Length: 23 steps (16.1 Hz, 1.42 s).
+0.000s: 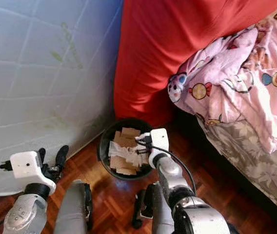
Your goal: Clean up the room
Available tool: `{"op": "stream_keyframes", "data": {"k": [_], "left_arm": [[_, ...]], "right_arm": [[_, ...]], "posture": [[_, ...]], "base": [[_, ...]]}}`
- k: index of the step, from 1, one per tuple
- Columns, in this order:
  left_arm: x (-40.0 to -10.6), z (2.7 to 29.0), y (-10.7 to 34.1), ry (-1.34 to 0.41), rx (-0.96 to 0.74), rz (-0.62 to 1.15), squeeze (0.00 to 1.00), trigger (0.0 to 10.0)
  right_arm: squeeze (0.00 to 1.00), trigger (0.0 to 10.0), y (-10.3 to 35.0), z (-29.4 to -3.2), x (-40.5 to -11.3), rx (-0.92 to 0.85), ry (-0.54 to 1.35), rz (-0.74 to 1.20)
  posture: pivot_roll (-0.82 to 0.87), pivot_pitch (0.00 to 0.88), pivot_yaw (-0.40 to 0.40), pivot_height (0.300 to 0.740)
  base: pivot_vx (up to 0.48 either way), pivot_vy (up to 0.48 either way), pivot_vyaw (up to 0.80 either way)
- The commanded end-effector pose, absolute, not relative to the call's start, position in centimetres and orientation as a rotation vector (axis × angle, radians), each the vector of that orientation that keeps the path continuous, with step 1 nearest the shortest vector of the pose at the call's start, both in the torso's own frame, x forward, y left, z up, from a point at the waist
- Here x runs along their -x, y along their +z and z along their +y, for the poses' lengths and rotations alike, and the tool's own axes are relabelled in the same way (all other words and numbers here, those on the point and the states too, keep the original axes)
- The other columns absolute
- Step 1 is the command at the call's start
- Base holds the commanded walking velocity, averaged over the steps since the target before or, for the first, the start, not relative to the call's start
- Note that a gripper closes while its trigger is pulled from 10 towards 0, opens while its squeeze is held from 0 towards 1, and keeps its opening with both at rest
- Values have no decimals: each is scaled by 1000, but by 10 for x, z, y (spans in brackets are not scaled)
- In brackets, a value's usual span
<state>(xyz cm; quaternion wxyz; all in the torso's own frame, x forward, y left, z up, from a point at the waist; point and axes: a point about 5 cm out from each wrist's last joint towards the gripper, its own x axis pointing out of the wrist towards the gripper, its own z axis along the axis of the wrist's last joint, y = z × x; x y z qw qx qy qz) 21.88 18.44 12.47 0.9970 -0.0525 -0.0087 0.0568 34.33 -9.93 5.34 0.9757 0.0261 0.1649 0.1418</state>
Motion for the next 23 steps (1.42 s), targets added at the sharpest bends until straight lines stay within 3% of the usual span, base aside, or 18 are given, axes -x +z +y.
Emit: {"op": "stream_keyframes", "data": {"k": [1,7,8,9,13,15,21,22,23], "left_arm": [[-213,183,122,125,111,18,0,10000],[-208,181,124,141,118,36,0,10000],[-207,182,124,143,118,38,0,10000],[-207,181,124,144,118,40,0,10000],[-206,180,124,149,125,47,0,10000],[-205,179,123,151,128,52,0,10000],[-205,178,122,157,134,59,0,10000],[-205,178,122,158,135,60,0,10000],[-205,178,121,159,136,61,0,10000]], "right_arm": [[0,10000,41,-102,-335,-75,269,385],[0,10000,38,-91,-331,-92,349,412],[733,10000,37,-89,-330,-97,366,419],[914,10000,36,-86,-329,-99,386,427],[890,10000,33,-77,-325,-79,449,438],[745,10000,32,-78,-324,-59,457,446],[741,10000,27,-78,-320,-14,488,468],[510,10000,26,-78,-319,-8,490,473],[67,10000,25,-78,-318,2,489,479]], "posture": [[217,495,-123,648],[225,508,-137,648],[226,511,-139,648],[225,513,-140,648],[226,515,-146,648],[224,517,-150,648],[217,519,-159,648],[217,521,-160,648],[217,521,-160,648]], "base": [[0,0,0],[0,0,0],[0,0,0],[0,0,0],[0,0,0],[0,0,0],[0,0,0],[0,0,0],[0,0,0]]}}
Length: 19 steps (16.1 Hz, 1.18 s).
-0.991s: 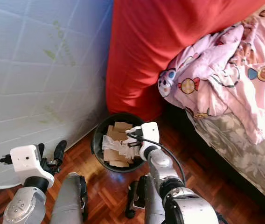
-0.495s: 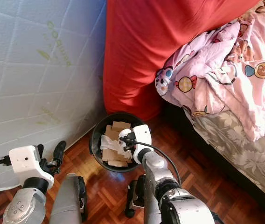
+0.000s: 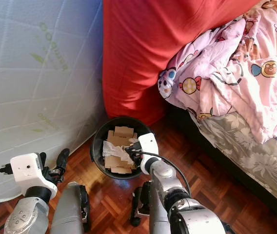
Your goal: Clean up the room
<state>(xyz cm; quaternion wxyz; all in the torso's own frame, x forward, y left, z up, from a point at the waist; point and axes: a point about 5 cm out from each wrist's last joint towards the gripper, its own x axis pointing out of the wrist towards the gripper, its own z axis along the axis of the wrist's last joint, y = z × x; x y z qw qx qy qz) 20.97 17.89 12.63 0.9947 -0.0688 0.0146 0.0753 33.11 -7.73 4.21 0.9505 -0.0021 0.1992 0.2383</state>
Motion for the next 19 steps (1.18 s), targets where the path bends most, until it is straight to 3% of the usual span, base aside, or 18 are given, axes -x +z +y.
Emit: {"op": "stream_keyframes", "data": {"k": [1,4,6,9,11,14,16,19], "left_arm": [[-205,178,121,160,137,62,0,10000],[-206,182,111,167,126,84,0,10000],[-207,194,95,190,102,125,0,10000],[-213,216,76,211,44,165,0,10000],[-216,221,59,199,33,210,0,10000],[-216,228,15,194,24,340,0,10000],[-205,231,-18,196,15,476,0,10000],[-200,232,-36,206,12,562,0,10000]], "right_arm": [[0,10000,24,-78,-318,4,488,481],[0,10000,21,-97,-318,-30,401,475],[0,10000,16,-129,-316,-73,252,467],[0,10000,9,-206,-300,-113,-43,423],[0,10000,2,-233,-283,-116,-121,422],[0,10000,-20,-238,-255,-126,-148,492],[0,10000,-41,-225,-232,-142,-140,582],[0,10000,-55,-214,-217,-158,-143,656]], "posture": [[213,518,-161,648],[206,487,-160,648],[198,432,-154,648],[161,335,-152,648],[147,269,-149,648],[139,135,-136,648],[137,50,-128,658],[129,0,-108,683]], "base": [[0,0,0],[0,0,0],[0,0,0],[0,0,0],[0,0,0],[0,0,0],[0,0,0],[0,0,0]]}}
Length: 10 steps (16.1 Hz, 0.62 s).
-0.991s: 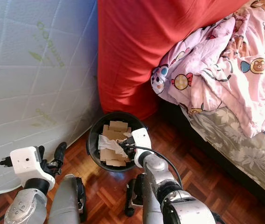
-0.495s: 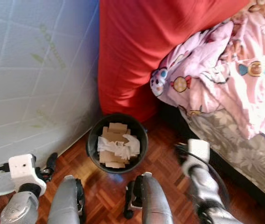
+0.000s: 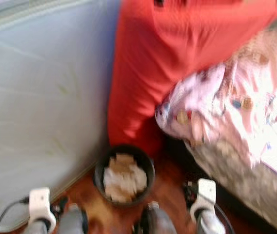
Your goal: Clean up the room
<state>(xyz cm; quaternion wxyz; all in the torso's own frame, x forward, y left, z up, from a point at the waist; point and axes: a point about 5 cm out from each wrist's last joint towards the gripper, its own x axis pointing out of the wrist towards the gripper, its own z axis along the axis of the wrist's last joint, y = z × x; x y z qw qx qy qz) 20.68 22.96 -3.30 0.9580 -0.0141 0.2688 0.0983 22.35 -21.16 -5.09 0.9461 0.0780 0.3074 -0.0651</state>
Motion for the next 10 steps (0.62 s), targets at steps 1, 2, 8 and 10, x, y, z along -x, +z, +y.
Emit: {"op": "stream_keyframes", "data": {"k": [1,2,8,10], "left_arm": [[-199,232,-46,202,5,614,0,10000],[-199,232,-48,201,4,626,0,10000],[-195,233,-64,194,-19,778,0,10000],[-200,232,-64,183,-21,800,0,10000]], "right_arm": [[0,10000,-63,-208,-207,-169,-154,710],[0,10000,-65,-206,-206,-171,-154,721],[0,10000,-77,-206,-189,-202,-219,823],[0,10000,-81,-208,-181,-215,-252,857]], "posture": [[125,0,-98,698],[126,0,-96,703],[74,0,-41,740],[51,0,-31,740]], "base": [[0,0,0],[0,0,0],[0,0,0],[0,0,0]]}}
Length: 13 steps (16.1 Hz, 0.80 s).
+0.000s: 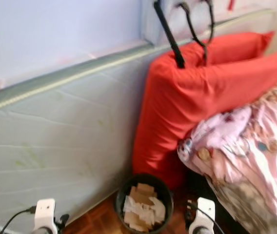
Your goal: Clean up the room
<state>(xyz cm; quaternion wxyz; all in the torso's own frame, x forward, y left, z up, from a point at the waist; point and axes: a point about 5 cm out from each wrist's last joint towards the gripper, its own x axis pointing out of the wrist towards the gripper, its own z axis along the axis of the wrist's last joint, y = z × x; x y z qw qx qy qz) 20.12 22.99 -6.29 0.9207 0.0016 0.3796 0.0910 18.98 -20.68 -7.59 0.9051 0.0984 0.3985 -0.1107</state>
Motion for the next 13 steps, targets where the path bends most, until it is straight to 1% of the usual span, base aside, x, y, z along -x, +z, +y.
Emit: {"op": "stream_keyframes", "data": {"k": [1,5,8,12,13], "left_arm": [[-201,231,-64,184,-18,800,0,10000],[-202,225,-66,172,-10,814,0,10000],[-197,226,-68,173,-19,841,0,10000],[-200,229,-66,168,-30,836,0,10000],[-192,229,-70,171,-25,856,0,10000]], "right_arm": [[0,10000,-82,-209,-179,-220,-258,864],[0,10000,-88,-207,-165,-237,-266,911],[0,10000,-90,-204,-163,-242,-255,922],[0,10000,-92,-204,-156,-231,-231,911],[0,10000,-95,-206,-147,-218,-223,938]], "posture": [[46,0,-28,740],[7,0,-4,740],[16,0,3,740],[53,0,-11,740],[73,0,-28,740]], "base": [[0,0,0],[0,0,0],[0,0,0],[0,0,0],[0,0,0]]}}
